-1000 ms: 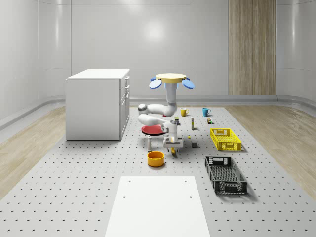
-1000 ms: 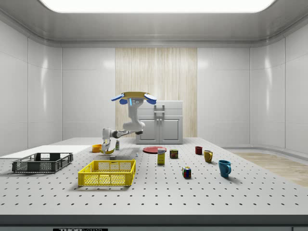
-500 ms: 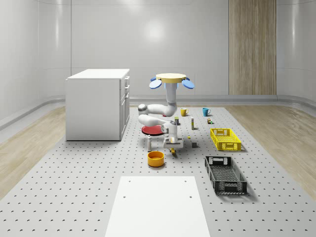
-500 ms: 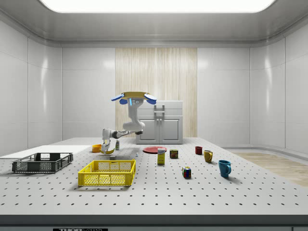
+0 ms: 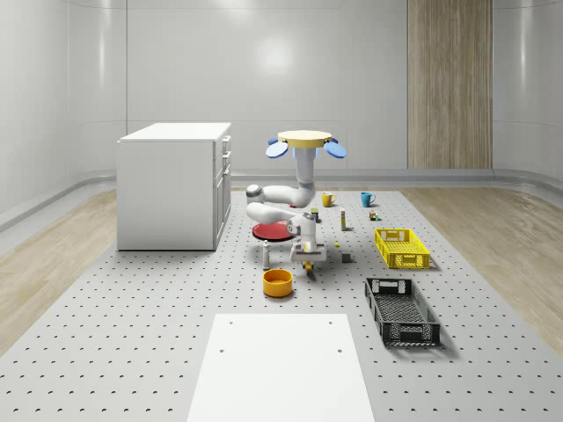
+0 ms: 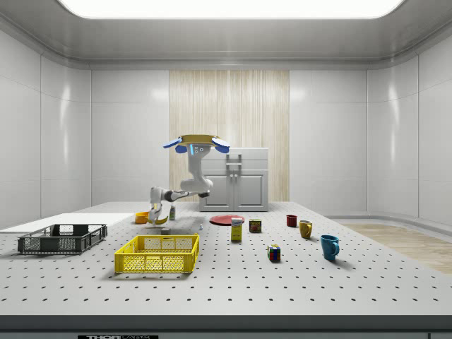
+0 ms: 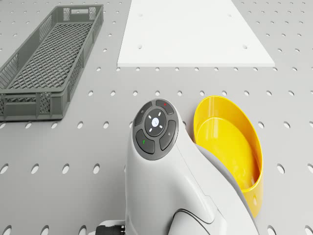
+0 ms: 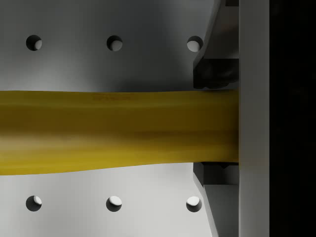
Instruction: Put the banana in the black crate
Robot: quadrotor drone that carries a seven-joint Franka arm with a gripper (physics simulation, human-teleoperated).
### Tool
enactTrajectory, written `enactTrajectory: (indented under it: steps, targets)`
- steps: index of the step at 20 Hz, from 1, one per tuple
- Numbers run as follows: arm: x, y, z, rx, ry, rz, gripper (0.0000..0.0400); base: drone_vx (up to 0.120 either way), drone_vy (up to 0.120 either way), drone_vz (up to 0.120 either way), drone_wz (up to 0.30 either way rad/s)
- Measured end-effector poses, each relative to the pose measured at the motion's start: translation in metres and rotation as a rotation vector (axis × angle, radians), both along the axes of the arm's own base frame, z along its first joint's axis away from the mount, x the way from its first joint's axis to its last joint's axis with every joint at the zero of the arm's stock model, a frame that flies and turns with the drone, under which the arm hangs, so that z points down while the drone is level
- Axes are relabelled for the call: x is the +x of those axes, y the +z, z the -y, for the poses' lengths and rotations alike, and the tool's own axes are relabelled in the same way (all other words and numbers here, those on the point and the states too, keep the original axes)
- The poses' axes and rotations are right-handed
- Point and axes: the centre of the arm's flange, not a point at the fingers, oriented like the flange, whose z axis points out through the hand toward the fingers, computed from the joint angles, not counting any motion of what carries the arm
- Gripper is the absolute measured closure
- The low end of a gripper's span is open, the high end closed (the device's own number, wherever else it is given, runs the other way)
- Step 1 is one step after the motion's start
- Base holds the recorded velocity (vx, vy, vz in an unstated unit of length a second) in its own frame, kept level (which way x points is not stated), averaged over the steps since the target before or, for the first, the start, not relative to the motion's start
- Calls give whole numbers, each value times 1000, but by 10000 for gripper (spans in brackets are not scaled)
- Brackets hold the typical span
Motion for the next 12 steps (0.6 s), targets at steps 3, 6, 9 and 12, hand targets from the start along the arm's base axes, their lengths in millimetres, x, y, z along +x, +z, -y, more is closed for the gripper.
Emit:
enactTrajectory:
  steps: [3,6,9,12]
  targets:
    - [0,-10,0,-1,-8,0,207,40,53,120,0]
    - [0,-16,0,-1,-12,0,207,120,120,120,0]
    - [0,-20,0,-1,-14,0,207,120,120,120,0]
    - [0,-22,0,-1,-15,0,207,120,120,120,0]
